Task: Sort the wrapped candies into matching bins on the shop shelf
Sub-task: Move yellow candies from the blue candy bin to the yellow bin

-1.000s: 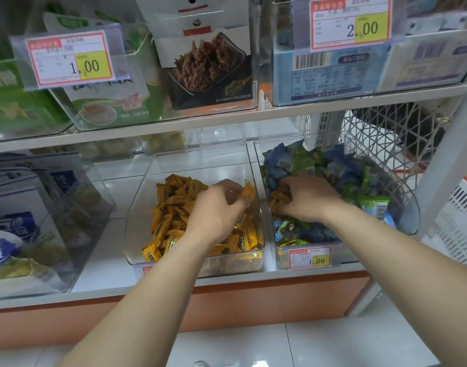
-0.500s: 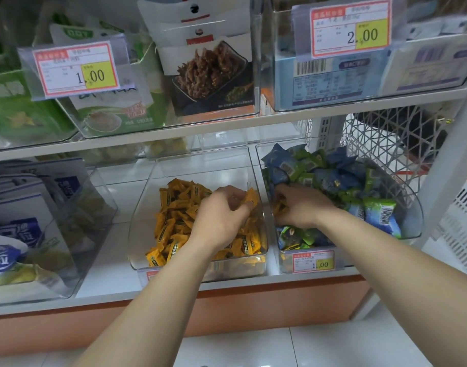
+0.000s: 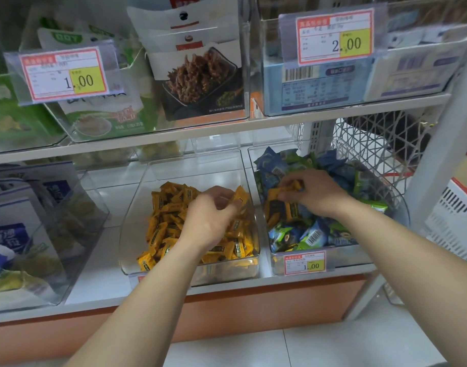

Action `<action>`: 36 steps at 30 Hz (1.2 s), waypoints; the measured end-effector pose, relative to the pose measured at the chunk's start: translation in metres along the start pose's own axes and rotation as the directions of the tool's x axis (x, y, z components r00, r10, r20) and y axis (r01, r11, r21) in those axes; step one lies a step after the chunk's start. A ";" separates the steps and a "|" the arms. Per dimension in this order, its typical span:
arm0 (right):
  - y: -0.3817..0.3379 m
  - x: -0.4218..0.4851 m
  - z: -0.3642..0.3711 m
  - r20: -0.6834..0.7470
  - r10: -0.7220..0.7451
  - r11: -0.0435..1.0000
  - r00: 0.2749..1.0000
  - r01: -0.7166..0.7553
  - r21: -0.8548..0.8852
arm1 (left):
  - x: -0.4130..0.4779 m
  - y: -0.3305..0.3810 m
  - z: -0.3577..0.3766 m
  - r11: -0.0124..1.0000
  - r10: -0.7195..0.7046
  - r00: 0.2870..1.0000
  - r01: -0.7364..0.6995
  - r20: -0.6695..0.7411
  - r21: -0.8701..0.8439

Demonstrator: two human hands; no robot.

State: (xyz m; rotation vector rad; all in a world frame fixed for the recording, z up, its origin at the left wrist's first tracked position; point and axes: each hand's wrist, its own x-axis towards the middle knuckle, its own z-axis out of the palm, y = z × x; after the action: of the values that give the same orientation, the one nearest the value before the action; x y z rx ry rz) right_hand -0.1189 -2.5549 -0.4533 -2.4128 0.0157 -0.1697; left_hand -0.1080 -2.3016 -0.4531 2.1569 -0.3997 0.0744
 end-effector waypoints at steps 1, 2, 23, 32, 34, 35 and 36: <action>0.000 -0.001 -0.004 -0.037 0.007 0.999 0.999 -0.006 0.047 | 0.000 0.001 0.001 1.000 -0.001 1.000 0.001 -0.012 -0.011; 0.000 -0.003 -0.007 -0.073 0.019 0.995 0.997 -0.012 0.098 | 0.000 0.004 0.001 1.000 -0.001 0.999 0.000 -0.032 -0.029; -0.020 -0.021 -0.015 -0.053 0.176 0.715 0.983 -0.091 0.693 | -0.001 0.068 0.061 0.982 0.137 0.990 -0.137 -0.011 -0.132; -0.013 -0.028 -0.036 0.002 0.094 0.867 0.996 -0.083 0.492 | 0.005 0.073 0.065 0.953 0.028 0.999 -0.032 -0.016 -0.301; -0.016 -0.030 -0.041 0.027 0.067 0.898 0.997 -0.072 0.435 | 0.005 0.075 0.065 0.946 0.016 1.000 -0.017 -0.008 -0.325; -0.018 -0.031 -0.043 0.023 0.054 0.910 0.998 -0.059 0.410 | 0.004 0.075 0.064 0.941 0.012 1.000 -0.014 -0.007 -0.337; -0.021 -0.031 -0.044 0.015 0.041 0.916 0.999 -0.044 0.400 | 0.004 0.076 0.064 0.936 0.009 1.000 -0.012 -0.011 -0.352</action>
State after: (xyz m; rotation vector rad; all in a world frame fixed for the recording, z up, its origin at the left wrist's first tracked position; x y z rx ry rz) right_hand -0.1560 -2.5664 -0.4104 -2.0009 0.0280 -0.1307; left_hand -0.1344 -2.3949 -0.4298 1.7988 -0.3869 0.0169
